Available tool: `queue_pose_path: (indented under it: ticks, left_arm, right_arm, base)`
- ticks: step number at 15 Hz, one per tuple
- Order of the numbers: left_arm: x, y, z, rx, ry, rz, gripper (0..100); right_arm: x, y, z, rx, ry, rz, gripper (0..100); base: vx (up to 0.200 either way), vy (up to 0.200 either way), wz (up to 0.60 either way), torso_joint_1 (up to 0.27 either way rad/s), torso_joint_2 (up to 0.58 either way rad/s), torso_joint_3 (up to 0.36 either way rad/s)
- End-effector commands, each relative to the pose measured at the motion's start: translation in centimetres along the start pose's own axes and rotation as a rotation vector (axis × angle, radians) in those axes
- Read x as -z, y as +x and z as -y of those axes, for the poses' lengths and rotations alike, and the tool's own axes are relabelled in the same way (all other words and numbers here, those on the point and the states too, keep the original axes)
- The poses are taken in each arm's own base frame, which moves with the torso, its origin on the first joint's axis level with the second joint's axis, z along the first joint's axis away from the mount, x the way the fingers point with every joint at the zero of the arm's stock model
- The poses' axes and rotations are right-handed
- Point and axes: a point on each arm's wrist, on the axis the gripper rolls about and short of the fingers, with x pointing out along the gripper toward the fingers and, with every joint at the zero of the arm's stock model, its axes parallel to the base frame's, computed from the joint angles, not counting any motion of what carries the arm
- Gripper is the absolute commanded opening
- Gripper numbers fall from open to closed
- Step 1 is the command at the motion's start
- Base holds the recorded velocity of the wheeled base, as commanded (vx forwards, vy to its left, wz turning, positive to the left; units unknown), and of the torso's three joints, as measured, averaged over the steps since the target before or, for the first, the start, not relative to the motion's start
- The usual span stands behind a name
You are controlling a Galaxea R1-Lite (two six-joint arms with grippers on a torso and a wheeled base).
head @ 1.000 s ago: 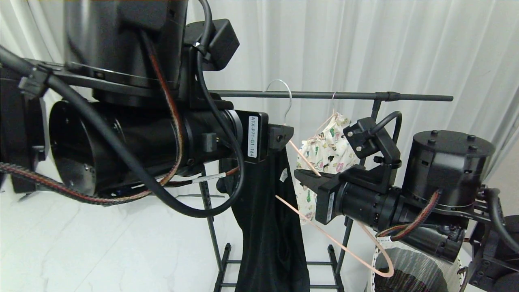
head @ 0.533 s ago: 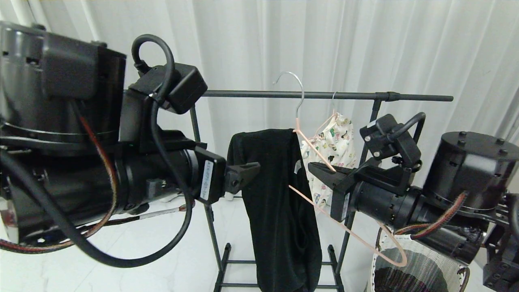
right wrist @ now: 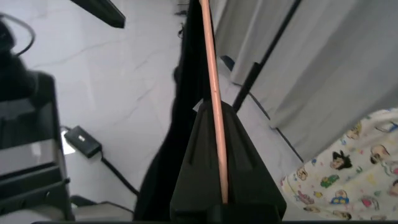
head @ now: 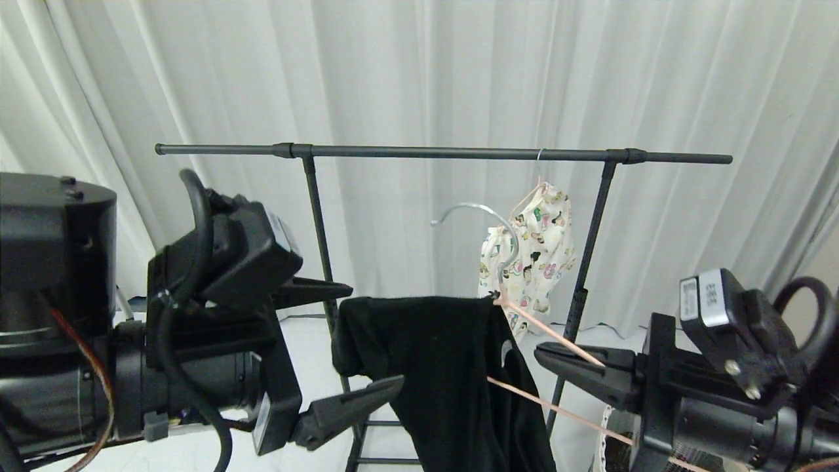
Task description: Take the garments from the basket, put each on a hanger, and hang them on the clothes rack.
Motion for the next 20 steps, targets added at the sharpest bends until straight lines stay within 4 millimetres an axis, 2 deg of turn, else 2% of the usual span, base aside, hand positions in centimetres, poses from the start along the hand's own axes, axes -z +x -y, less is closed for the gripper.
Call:
queue_pose_path:
  ticks: [1,3,7,11,12,19,20]
  left_arm:
    - [1.0,-0.4,1.0,0.042,0.045,-0.012,100]
    - [2.0,-0.1,1.4,0.081,0.09,-0.036,100]
    - [2.6,0.8,2.8,0.169,0.103,-0.062,100]
    - [3.2,1.2,3.0,0.186,0.09,-0.088,100]
    - [3.2,1.3,3.0,0.187,0.09,-0.089,0]
    - [3.5,1.7,2.9,0.172,0.085,-0.118,0]
    - [3.5,1.7,2.8,0.166,0.082,-0.119,0]
  right_arm:
    - [0.2,-1.1,-0.9,-0.044,-0.031,0.008,0]
    - [0.9,-1.1,-2.3,-0.123,-0.058,-0.01,0]
    - [0.8,-0.9,-3.7,-0.193,-0.072,-0.004,0]
    - [0.6,-0.7,-4.4,-0.226,-0.076,0.001,0]
    - [0.6,-0.6,-4.4,-0.228,-0.077,0.003,0]
    - [0.8,-0.8,-4.3,-0.158,-0.095,-0.013,0]
    - [0.8,-0.8,-4.3,-0.144,-0.096,-0.017,100]
  base:
    - [0.0,0.0,0.0,0.0,0.0,0.0]
    - [0.0,0.0,0.0,0.0,0.0,0.0]
    - [0.0,0.0,0.0,0.0,0.0,0.0]
    - [0.0,0.0,0.0,0.0,0.0,0.0]
    - [0.0,0.0,0.0,0.0,0.0,0.0]
    - [0.0,0.0,0.0,0.0,0.0,0.0]
    - [0.0,0.0,0.0,0.0,0.0,0.0]
